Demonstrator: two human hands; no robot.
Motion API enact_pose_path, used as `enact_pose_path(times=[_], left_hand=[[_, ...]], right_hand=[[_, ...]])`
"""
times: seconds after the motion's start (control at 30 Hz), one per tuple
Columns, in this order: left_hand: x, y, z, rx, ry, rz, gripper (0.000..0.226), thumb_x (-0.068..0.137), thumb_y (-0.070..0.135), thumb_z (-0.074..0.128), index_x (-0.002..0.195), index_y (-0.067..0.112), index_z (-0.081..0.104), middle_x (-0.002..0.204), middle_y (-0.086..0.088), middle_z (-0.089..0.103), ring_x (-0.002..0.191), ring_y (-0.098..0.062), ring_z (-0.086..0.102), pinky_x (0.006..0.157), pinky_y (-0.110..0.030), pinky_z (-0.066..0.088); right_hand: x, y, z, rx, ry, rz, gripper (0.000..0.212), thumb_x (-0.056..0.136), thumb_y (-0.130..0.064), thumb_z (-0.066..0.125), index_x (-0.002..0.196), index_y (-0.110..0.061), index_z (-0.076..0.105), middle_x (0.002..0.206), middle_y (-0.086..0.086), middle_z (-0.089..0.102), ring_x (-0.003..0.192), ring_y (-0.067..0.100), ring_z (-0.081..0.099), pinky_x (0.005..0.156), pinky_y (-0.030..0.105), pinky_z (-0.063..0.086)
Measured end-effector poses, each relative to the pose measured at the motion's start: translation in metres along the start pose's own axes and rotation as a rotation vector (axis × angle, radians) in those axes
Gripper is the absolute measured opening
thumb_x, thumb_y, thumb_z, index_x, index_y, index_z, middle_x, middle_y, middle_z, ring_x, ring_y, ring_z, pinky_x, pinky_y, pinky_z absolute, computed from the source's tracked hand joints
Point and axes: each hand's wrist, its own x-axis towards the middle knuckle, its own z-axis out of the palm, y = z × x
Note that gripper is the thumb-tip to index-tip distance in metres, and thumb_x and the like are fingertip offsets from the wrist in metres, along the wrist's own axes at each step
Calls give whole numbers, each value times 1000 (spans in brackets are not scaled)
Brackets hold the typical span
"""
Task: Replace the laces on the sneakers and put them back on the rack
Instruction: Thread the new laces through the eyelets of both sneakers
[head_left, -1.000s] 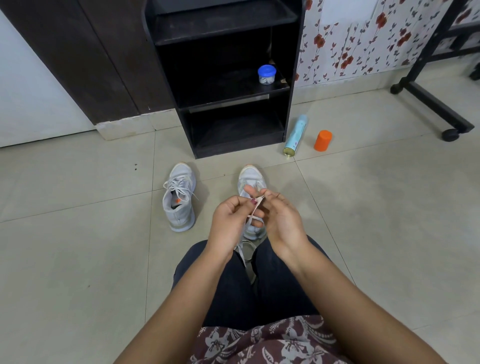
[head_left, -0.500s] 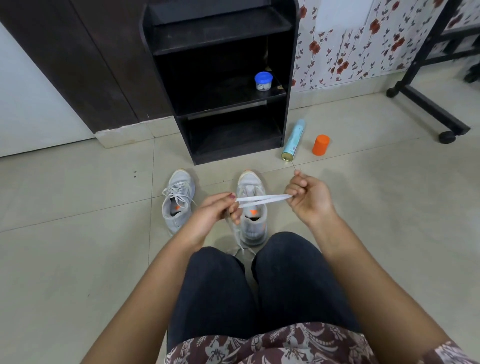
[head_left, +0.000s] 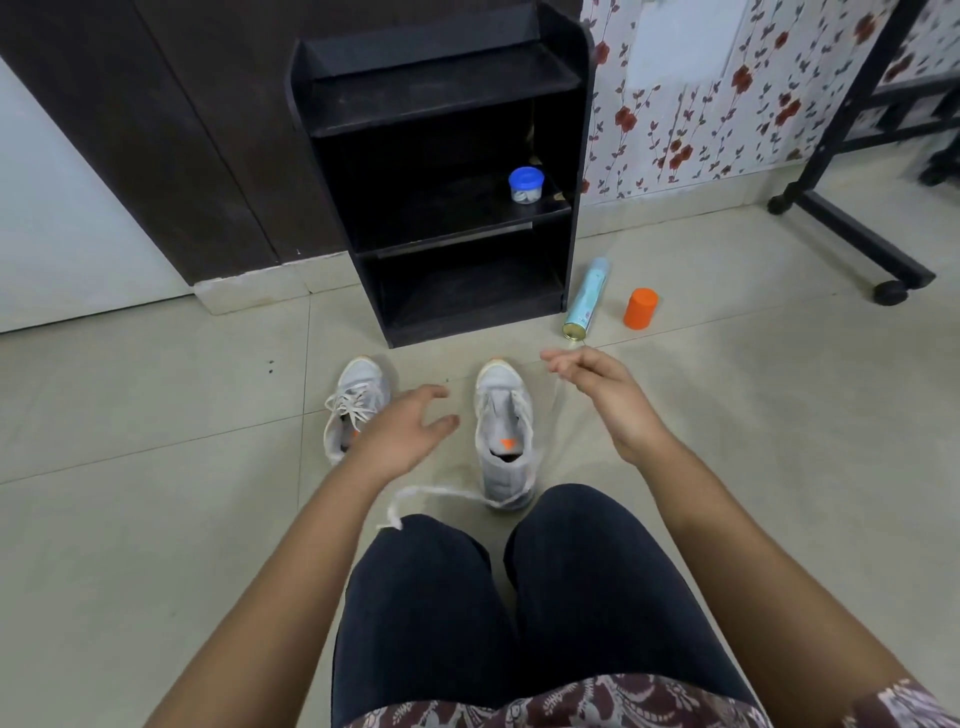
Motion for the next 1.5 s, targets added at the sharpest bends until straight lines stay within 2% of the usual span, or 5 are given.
enact_pose_path(times=[0.2, 0.8, 0.97, 1.17, 1.5], left_hand=[[-5, 64, 25, -719, 110, 329, 10, 90, 8, 63, 95, 12, 71, 95, 1, 71, 93, -12, 65, 90, -28, 50], [-26, 76, 2, -1200, -160, 375, 31, 90, 24, 48, 65, 14, 64, 83, -3, 70, 94, -21, 62, 94, -36, 45], [-22, 72, 5, -1159, -167, 397, 29, 93, 27, 46, 70, 10, 52, 73, -5, 56, 94, -32, 58, 93, -37, 43], [-23, 47, 4, -943, -125, 383, 38, 95, 26, 45, 58, 21, 50, 59, 1, 50, 83, -25, 65, 86, -28, 44], [-21, 8, -39, -862, -56, 351, 38, 90, 22, 45, 53, 18, 50, 55, -3, 46, 67, -21, 57, 75, -25, 46]], right_hand=[[-6, -50, 19, 123, -197, -83, 15, 93, -13, 55, 92, -15, 70, 129, -7, 61, 117, -2, 55, 95, 17, 38], [-22, -72, 35, 423, -385, 2, 21, 90, -12, 55, 80, -17, 74, 93, -8, 71, 84, 16, 52, 80, 25, 45], [-20, -68, 31, 399, -386, -29, 19, 95, -17, 50, 85, -15, 66, 130, 6, 61, 82, 18, 64, 74, 28, 44], [-11, -64, 10, 997, -153, 107, 18, 98, -14, 38, 86, -15, 50, 57, -6, 51, 50, 8, 50, 59, 24, 54], [9, -7, -43, -255, 320, 75, 19, 91, -6, 39, 81, -15, 53, 57, -2, 40, 54, 16, 36, 49, 25, 28]])
